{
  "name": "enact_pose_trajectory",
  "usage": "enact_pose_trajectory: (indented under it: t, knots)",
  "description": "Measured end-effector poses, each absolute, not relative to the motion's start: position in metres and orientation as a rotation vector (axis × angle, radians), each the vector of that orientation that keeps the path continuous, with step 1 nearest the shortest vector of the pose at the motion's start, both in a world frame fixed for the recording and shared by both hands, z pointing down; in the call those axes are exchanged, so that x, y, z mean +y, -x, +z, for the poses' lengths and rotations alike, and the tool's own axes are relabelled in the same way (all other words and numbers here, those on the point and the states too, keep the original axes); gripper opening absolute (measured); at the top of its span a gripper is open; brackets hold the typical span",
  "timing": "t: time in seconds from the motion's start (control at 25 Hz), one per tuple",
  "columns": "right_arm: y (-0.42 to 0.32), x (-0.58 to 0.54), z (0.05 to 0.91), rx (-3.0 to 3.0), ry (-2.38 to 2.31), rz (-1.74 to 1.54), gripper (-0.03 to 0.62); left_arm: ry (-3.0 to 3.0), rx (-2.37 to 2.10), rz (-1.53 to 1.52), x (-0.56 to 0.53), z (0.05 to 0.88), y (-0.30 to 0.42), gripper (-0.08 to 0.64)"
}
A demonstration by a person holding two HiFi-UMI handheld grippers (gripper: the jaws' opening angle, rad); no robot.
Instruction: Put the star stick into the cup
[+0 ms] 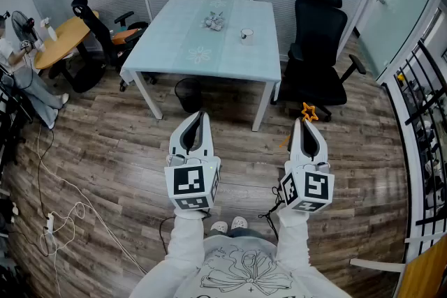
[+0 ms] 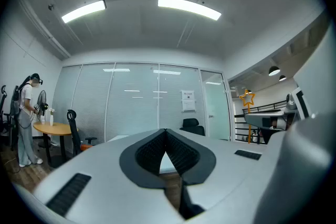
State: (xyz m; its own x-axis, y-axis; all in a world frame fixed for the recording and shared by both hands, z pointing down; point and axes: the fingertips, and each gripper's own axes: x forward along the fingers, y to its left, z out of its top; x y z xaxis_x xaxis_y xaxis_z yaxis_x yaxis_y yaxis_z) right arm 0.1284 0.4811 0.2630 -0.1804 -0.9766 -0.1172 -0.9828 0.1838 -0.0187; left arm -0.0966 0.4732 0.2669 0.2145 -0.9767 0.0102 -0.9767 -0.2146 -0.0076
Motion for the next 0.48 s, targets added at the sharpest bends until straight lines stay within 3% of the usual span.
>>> enact_pose_trajectory:
  t: [0.48]
  knots:
    - [-0.1327, 0.4772, 0.2666, 2.337, 1.920, 0.094, 0.012, -2.474, -1.976, 0.021, 0.4693, 0.2642, 0.0876, 0.006]
